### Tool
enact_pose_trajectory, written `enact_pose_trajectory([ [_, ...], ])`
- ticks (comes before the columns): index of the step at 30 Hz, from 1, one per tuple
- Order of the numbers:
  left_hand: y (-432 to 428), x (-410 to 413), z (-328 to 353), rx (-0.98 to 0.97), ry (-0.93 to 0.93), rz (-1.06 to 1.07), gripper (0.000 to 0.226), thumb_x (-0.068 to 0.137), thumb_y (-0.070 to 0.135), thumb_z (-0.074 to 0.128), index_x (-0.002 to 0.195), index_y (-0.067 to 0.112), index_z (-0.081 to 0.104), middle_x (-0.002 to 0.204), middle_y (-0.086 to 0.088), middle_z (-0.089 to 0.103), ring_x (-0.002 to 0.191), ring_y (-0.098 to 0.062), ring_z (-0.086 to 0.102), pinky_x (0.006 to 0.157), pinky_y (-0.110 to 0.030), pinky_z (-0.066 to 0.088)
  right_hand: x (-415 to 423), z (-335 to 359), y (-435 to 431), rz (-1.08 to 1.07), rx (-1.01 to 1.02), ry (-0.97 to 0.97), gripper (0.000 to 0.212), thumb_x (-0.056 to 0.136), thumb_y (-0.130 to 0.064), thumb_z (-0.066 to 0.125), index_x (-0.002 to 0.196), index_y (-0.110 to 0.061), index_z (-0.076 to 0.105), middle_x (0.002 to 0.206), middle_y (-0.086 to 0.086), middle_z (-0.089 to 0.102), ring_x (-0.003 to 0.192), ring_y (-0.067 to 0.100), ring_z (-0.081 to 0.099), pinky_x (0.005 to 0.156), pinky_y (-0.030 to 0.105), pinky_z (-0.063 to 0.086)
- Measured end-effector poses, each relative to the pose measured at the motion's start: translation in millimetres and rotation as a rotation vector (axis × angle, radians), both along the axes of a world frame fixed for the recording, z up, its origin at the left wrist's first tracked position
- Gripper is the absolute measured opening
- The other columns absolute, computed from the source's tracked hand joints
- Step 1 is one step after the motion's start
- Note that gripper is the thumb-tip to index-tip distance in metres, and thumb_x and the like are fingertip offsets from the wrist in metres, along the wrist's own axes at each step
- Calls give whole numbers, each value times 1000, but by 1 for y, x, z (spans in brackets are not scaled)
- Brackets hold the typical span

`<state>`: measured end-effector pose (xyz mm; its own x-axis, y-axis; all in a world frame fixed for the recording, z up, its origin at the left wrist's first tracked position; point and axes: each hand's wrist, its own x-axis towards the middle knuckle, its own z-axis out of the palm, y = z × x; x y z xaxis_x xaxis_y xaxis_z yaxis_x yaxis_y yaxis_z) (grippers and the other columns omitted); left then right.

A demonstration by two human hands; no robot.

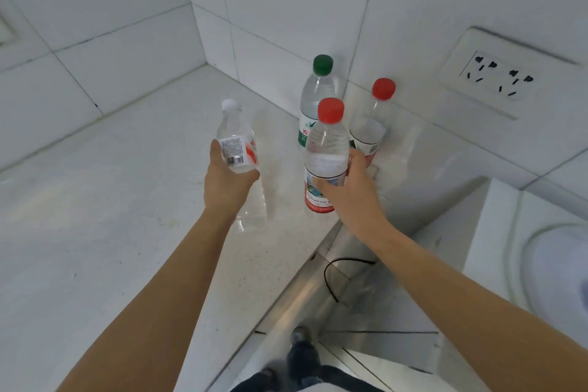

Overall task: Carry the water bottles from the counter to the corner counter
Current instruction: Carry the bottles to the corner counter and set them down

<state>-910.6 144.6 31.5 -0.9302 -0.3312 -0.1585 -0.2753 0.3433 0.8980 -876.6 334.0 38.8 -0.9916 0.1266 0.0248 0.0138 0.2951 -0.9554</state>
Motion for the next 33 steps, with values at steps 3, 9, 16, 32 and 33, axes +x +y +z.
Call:
enact_pose_trajectory([
  [3,6,-9,-2,-19,26,27,80,68,9,72,137,15,32,119,-9,60,102,-31,62,88,-48,52,-15,-3,2,18,-9,-6,57,74,-19,72,116,-31,34,95,-30,45,97,4,51,75,7,43],
  [9,3,-35,-5,-57,16,39,82,68,9,74,138,11,32,128,-12,55,114,-32,57,97,-50,48,-34,-12,-10,70,-75,-31,60,73,-16,72,122,-21,37,105,-17,51,100,6,53,77,11,43],
  [16,-13,-69,-7,-62,42,60,78,63,6,76,132,11,40,123,-10,55,108,-28,59,96,-48,50,-72,-17,-41,81,-31,-18,58,74,-19,71,120,-24,36,105,-16,51,99,6,52,79,12,44],
  [32,-35,-136,-18,-29,209,164,83,68,6,75,140,14,33,135,-6,48,118,-19,53,89,-22,40,-180,-18,-96,-124,30,-5,62,74,-17,71,123,-11,33,100,-6,48,90,11,50,78,23,45],
  [33,-35,-138,-19,-33,221,163,85,70,7,75,142,15,31,137,-5,47,119,-18,52,89,-20,38,-183,-20,-98,-138,22,3,62,75,-17,70,123,-11,33,99,-6,49,89,11,51,77,21,46],
])
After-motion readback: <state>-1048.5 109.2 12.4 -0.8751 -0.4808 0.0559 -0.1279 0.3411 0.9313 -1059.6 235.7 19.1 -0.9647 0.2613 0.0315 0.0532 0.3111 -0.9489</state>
